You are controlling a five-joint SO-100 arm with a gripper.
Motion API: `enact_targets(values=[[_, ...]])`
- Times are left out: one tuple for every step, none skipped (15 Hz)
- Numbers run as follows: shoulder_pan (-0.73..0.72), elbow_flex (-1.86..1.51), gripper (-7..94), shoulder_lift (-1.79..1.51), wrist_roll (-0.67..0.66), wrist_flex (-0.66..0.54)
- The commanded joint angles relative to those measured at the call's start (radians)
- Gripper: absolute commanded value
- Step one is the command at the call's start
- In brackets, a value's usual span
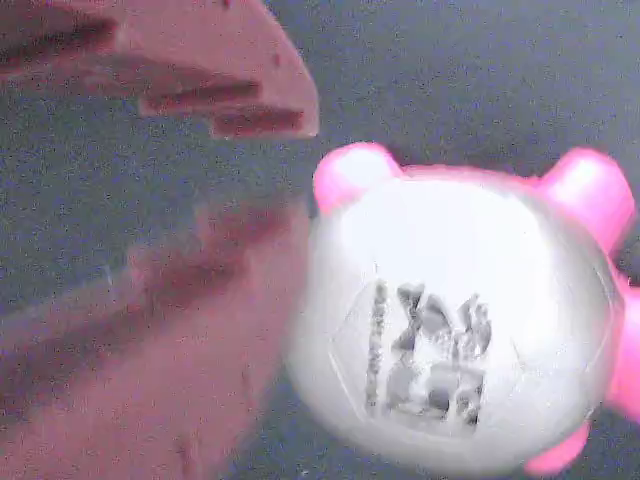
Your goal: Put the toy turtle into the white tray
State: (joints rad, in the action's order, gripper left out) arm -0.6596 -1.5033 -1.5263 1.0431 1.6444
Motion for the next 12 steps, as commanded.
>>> enact_targets(values=[[0.003, 0.064, 19, -0.017, 0.020, 0.005], [0.006, 0.072, 22, -0.006, 0.021, 0.000], [0.006, 0.086, 22, 0.012, 0.025, -0.005], [0.005, 0.101, 24, 0.029, 0.029, -0.005], [0.002, 0.120, 28, 0.048, 0.032, -0.002], [-0.002, 0.132, 32, 0.064, 0.035, 0.002], [-0.006, 0.143, 39, 0.080, 0.041, 0.005], [-0.008, 0.152, 43, 0.097, 0.044, 0.012], [-0.009, 0.152, 44, 0.106, 0.044, 0.015], [-0.009, 0.153, 46, 0.115, 0.046, 0.017], [-0.009, 0.155, 47, 0.126, 0.048, 0.018], [-0.009, 0.155, 47, 0.141, 0.048, 0.020]])
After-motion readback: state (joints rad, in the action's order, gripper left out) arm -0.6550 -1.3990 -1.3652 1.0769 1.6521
